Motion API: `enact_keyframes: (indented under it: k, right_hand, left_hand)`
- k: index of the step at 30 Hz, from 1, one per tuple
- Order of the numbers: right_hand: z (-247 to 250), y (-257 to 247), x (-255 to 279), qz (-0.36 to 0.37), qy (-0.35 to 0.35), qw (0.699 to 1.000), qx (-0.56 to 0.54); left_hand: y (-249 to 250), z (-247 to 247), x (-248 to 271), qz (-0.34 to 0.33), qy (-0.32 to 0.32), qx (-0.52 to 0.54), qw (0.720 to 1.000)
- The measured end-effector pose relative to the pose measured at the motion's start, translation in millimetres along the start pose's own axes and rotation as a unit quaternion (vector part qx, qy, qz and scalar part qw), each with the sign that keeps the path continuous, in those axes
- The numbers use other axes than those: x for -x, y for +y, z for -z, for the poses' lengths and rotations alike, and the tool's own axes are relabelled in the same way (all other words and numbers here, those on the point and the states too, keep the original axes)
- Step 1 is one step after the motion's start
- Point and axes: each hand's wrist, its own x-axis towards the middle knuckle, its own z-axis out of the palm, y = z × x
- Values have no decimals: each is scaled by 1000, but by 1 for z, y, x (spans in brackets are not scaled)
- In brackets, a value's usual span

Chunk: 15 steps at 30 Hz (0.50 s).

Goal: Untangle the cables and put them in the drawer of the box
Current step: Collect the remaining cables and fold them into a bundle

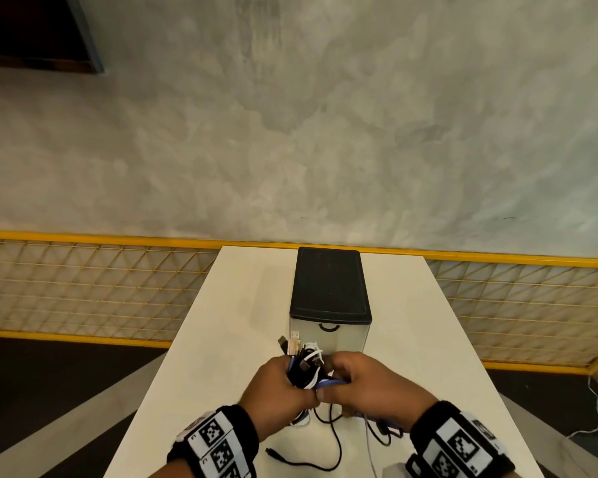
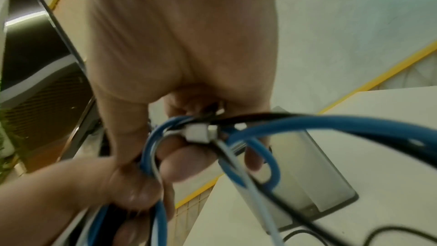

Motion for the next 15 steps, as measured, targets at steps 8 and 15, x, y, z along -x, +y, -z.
enact_keyframes:
  k: [8,15]
  right_hand:
    - [-18,3,4,-10,-58,998,-36]
    - [-13,3,9,-12,-25,993,-115]
  left_hand:
    - [2,2,-4,26,-48,-292,955]
    - [4,3,-5,42,-84,-110,990]
